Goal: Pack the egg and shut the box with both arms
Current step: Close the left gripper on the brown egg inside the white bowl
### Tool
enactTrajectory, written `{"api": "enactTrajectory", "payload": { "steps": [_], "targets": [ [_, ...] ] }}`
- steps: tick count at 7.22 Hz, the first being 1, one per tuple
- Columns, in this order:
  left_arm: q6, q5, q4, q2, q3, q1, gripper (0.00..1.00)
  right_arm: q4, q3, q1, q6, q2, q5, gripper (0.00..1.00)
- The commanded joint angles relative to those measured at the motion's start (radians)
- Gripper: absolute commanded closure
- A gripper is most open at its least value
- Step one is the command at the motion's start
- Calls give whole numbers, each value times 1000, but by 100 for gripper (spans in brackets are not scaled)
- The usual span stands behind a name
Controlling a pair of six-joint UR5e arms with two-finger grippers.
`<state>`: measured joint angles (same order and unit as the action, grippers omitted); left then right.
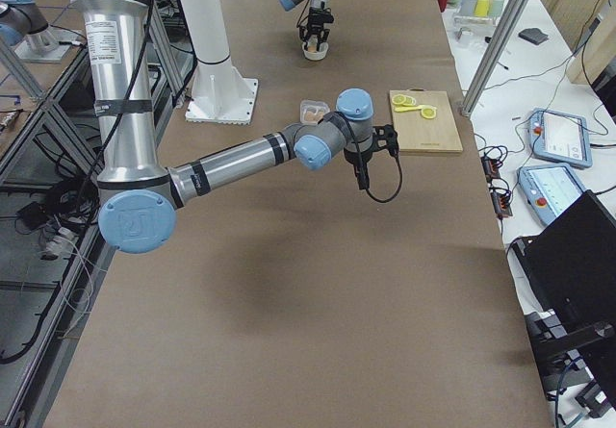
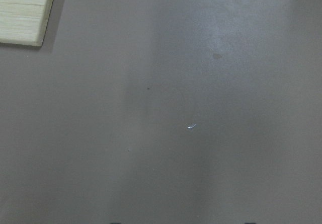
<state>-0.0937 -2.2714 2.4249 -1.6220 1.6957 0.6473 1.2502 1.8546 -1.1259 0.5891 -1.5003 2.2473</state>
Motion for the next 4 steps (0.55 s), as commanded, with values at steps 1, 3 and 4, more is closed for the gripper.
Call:
{"api": "enactTrajectory", "payload": {
  "steps": [1,3,4],
  "targets": [
    [-1,-5,46,16,-2,0,89,0,0,2,0,2,0,14],
    [-4,-40,106,28,1,0,100,0,0,0,0,8,0,14],
    [-6,-57,109,13,7,12,100,0,0,2,0,8,0,14]
  ]
}}
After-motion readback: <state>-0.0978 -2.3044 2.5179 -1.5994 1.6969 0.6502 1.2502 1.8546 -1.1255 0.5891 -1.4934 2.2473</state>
